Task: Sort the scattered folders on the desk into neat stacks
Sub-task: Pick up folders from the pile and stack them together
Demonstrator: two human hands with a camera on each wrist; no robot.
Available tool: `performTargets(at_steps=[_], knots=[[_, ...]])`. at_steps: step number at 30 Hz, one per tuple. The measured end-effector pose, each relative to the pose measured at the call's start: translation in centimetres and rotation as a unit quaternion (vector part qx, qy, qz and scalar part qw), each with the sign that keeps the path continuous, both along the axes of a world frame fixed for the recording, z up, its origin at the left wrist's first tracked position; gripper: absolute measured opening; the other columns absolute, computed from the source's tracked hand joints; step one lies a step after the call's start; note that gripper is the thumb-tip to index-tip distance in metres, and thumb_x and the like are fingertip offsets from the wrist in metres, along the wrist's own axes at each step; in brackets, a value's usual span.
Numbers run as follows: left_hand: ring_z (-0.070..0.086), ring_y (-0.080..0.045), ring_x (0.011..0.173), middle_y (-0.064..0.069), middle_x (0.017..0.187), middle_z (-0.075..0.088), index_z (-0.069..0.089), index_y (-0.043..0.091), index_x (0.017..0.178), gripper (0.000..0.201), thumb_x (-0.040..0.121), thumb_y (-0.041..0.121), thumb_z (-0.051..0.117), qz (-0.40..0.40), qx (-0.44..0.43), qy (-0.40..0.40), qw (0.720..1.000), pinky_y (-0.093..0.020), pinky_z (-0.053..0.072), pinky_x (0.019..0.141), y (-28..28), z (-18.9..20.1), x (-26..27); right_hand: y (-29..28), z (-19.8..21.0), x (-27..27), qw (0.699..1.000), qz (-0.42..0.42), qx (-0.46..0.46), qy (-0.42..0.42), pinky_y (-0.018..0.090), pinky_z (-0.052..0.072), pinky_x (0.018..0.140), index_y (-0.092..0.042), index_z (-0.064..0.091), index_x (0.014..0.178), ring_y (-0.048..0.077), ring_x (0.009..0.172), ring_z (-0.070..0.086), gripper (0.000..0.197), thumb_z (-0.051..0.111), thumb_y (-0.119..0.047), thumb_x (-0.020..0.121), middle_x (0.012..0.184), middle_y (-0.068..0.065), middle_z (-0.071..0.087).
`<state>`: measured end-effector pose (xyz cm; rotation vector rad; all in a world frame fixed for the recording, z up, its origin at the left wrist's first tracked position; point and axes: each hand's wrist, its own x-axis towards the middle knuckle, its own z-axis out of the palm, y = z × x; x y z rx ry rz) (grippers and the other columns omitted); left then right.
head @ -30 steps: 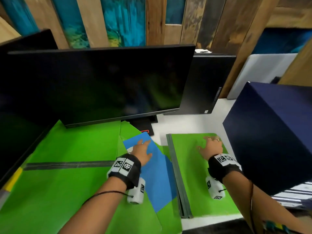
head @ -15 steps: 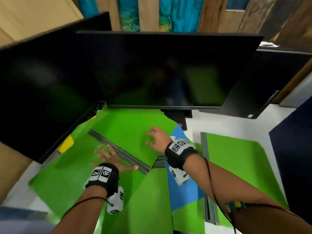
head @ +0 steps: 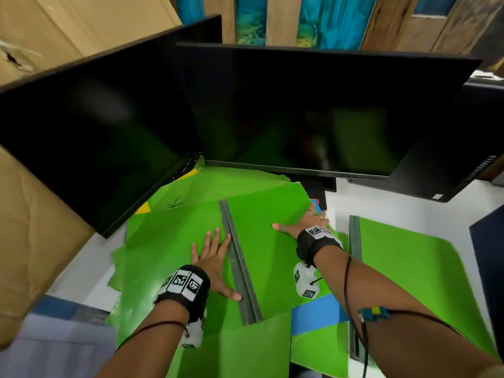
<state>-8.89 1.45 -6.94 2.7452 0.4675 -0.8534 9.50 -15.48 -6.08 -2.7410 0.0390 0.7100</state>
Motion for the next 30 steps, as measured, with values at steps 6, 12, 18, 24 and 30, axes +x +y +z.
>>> performTargets(at_steps=[6,12,18,24,30], knots=[[-0.044,-0.024,0.124,-0.004,0.135,-0.05,-0.031,0.026,0.14,0.151,0.043,0.068,0.076,0.003,-0.006,0.002,1.0,-0.053,-0.026,0.098,0.0,-0.1,0.1,-1.5,0.9,-0.7,0.988,-0.105,0.076,-0.08,0.048,0.025,0.113,-0.014,0.005,0.15,0.034,0.144,0.015,0.111,0.068,-0.06,0.071,0.157,0.015,0.005],[-0.043,-0.023,0.129,-0.005,0.14,-0.048,-0.042,0.02,0.126,0.146,0.052,0.059,0.077,0.016,-0.047,-0.015,0.999,-0.056,-0.023,0.105,0.4,-0.1,-0.2,-2.7,0.7,-2.5,0.971,-0.142,0.138,-0.132,0.044,0.039,0.103,-0.006,0.039,0.136,0.034,0.131,0.039,0.079,0.067,-0.051,0.077,0.141,0.018,0.041],[-0.031,-0.023,0.138,-0.007,0.139,-0.048,-0.036,0.012,0.137,0.138,0.064,0.054,0.072,0.042,-0.106,-0.037,0.993,-0.05,-0.015,0.113,0.6,1.6,-0.6,-4.3,1.7,-2.5,0.917,-0.245,0.303,-0.089,0.036,0.042,0.095,-0.001,0.053,0.124,0.033,0.115,0.055,0.067,0.052,-0.056,0.086,0.123,0.019,0.059],[-0.013,-0.028,0.145,-0.002,0.154,-0.028,0.012,0.026,0.149,0.075,0.086,0.064,0.03,0.236,-0.2,-0.227,0.923,-0.059,-0.002,0.116,0.6,7.5,1.1,-5.5,3.1,-2.4,0.883,-0.284,0.355,-0.117,0.04,0.038,0.1,0.006,0.056,0.119,0.036,0.115,0.052,0.08,0.035,-0.064,0.088,0.126,0.026,0.054],[-0.003,-0.028,0.147,-0.01,0.158,-0.007,-0.007,0.015,0.149,0.125,0.061,0.064,0.067,0.251,-0.256,-0.315,0.879,-0.048,0.009,0.12,-2.0,11.9,3.1,-5.0,5.4,-2.4,0.827,-0.284,0.472,-0.114,0.03,0.033,0.062,0.001,0.058,0.093,0.019,0.069,0.038,0.062,0.041,-0.059,0.088,0.075,0.01,0.043]])
